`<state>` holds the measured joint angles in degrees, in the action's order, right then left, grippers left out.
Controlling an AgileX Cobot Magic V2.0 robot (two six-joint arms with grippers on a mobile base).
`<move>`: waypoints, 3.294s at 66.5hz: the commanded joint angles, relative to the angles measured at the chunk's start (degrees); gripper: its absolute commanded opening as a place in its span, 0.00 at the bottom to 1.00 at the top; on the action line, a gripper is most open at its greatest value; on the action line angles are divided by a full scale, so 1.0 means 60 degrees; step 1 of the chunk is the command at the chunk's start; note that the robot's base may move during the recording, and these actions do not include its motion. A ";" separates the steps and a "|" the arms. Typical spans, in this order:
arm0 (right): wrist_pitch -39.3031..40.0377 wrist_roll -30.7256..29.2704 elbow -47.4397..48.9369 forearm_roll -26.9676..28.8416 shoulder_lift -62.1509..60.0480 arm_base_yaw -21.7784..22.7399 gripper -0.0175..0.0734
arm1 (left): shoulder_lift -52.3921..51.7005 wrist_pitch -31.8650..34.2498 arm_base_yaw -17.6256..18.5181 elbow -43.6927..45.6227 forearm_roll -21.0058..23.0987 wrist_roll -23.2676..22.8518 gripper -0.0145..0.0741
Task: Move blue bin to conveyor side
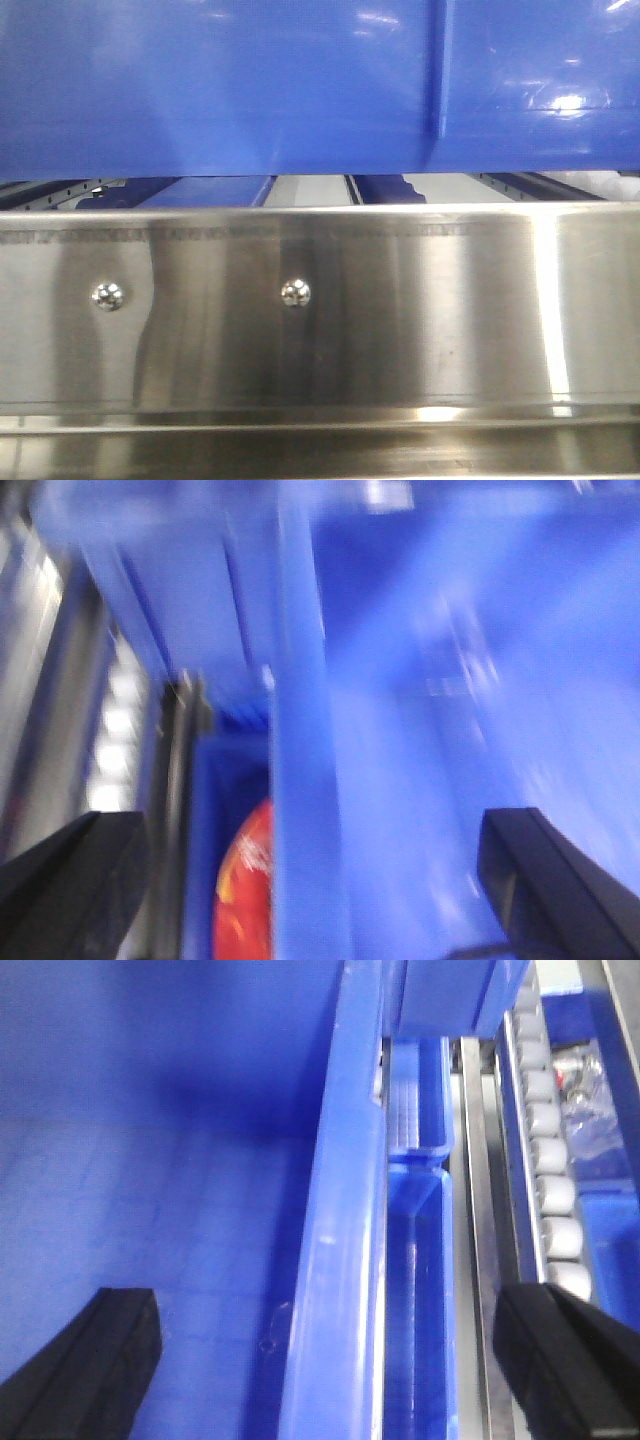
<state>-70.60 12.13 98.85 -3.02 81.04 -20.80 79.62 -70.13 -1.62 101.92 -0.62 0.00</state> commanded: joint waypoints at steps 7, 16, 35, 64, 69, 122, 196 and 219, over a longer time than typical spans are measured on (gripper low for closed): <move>0.0106 0.0153 0.0072 -0.0090 0.0288 0.0010 0.81 | 0.0397 0.0028 -0.0003 0.0181 -0.0227 0.0000 0.79; 0.0106 0.0153 0.0050 0.0019 0.0484 0.0010 0.81 | 0.0642 0.0028 -0.0003 0.0120 -0.0227 0.0000 0.79; 0.0106 0.0176 -0.0185 0.0019 0.0839 0.0010 0.81 | 0.1001 0.0028 -0.0003 -0.0358 -0.0266 0.0000 0.78; 0.0106 0.0255 -0.0185 0.0019 0.1304 0.0010 0.81 | 0.1062 0.0028 -0.0003 -0.0381 -0.0266 0.0000 0.78; 0.0106 0.0255 -0.0185 0.0019 0.1304 0.0010 0.81 | 0.1062 0.0028 -0.0003 -0.0381 -0.0215 0.0000 0.78; 0.0106 0.0255 -0.0153 0.0019 0.0987 0.0010 0.81 | 0.1426 0.0028 0.0044 -0.0438 0.0157 0.0000 0.78; 0.0106 0.0255 -0.0153 0.0019 0.0951 0.0010 0.11 | 0.1526 0.0028 0.0044 -0.0516 0.0219 0.0000 0.15; 0.0321 0.0237 -0.0153 0.0019 -0.0250 0.0010 0.11 | 0.0282 0.0028 0.0060 -0.0516 0.0219 0.0000 0.15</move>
<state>-72.37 14.14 96.95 -2.53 83.62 -20.80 85.65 -72.40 -1.62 97.77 0.00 0.00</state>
